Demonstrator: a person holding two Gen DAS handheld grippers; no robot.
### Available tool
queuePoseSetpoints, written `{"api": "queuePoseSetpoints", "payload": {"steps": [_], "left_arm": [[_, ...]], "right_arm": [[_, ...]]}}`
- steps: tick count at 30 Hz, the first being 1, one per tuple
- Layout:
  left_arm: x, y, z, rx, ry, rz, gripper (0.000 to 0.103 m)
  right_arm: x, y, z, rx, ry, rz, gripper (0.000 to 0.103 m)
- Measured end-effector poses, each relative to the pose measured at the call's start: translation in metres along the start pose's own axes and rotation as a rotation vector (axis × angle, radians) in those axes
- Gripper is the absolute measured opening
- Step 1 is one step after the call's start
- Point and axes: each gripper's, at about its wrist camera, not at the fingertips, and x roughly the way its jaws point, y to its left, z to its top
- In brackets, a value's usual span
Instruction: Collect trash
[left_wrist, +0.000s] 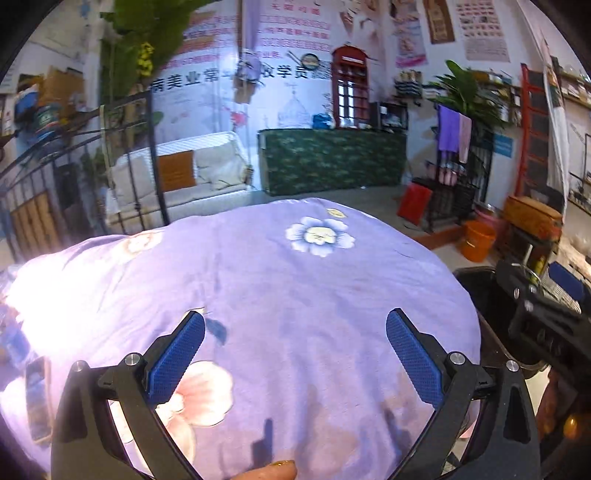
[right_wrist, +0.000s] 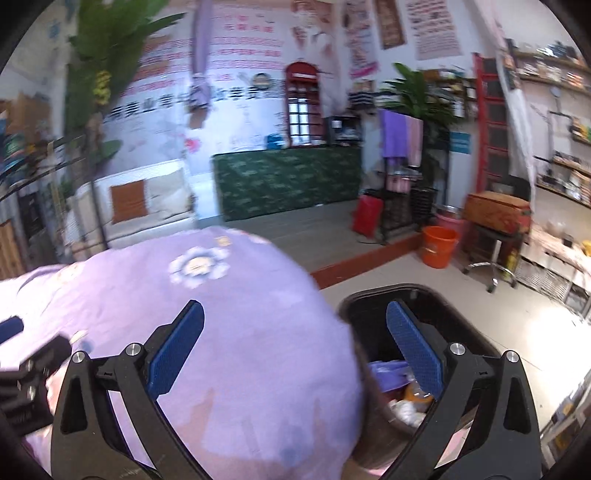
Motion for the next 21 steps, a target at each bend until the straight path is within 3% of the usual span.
{"api": "queuePoseSetpoints", "payload": {"steps": [9,13,21], "left_arm": [[-0.033,0.023,-0.012,-0.085,-0.077,0.099,0.097],[-0.041,0.029,-0.014,-0.113,-0.097,0.108,0.097],[-0.04,0.032,-0.016,-0.123,-0.106,0.094,0.097]], "right_arm": [[-0.056,0.051,-0.02,-0.106,-0.067,0.053,0.097],[-0.073,0.062,-0.022,-0.126,-0.117,0.047,0.097],[-0.078,0.062,-0.022,-0.123,-0.115,0.032,0.097]]}}
